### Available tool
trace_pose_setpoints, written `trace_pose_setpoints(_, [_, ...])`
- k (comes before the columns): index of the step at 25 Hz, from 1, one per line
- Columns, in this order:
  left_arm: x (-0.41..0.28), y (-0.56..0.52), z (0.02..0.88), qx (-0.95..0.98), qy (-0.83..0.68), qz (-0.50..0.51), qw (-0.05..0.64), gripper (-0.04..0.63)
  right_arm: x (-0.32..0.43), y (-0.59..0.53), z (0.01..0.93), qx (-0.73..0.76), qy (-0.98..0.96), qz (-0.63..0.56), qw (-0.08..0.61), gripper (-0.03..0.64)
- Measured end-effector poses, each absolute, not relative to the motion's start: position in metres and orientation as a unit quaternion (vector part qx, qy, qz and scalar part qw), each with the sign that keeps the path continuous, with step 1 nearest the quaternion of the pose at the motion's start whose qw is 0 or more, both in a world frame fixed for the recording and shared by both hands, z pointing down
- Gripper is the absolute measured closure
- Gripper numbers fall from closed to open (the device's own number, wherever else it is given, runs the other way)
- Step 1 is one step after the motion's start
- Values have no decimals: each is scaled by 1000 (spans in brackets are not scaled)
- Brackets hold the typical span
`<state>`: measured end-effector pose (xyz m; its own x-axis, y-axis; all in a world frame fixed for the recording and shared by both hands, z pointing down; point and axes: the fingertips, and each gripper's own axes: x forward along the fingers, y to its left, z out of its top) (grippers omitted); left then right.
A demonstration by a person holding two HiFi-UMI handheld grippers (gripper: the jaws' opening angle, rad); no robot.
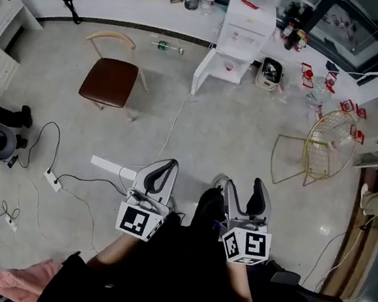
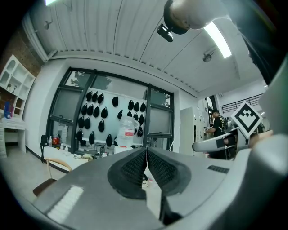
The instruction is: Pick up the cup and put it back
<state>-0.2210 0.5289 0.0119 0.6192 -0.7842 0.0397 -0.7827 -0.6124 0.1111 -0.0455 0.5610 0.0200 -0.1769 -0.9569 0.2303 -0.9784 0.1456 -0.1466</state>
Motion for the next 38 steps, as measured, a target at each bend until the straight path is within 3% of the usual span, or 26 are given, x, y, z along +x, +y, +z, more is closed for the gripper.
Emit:
trace_pose_setpoints(7, [-197,464,26,893,-444,-1,72,586,-19,482,34,630,-764,133,42,333])
trace_pose_setpoints(23, [-50,235,3,867,-494,-14,62,588,114,234,57,568,-809,134,70,333])
trace_pose_setpoints(38, [-24,91,37,864,-496,-6,84,588,131,82,95,564,-808,141,93,333])
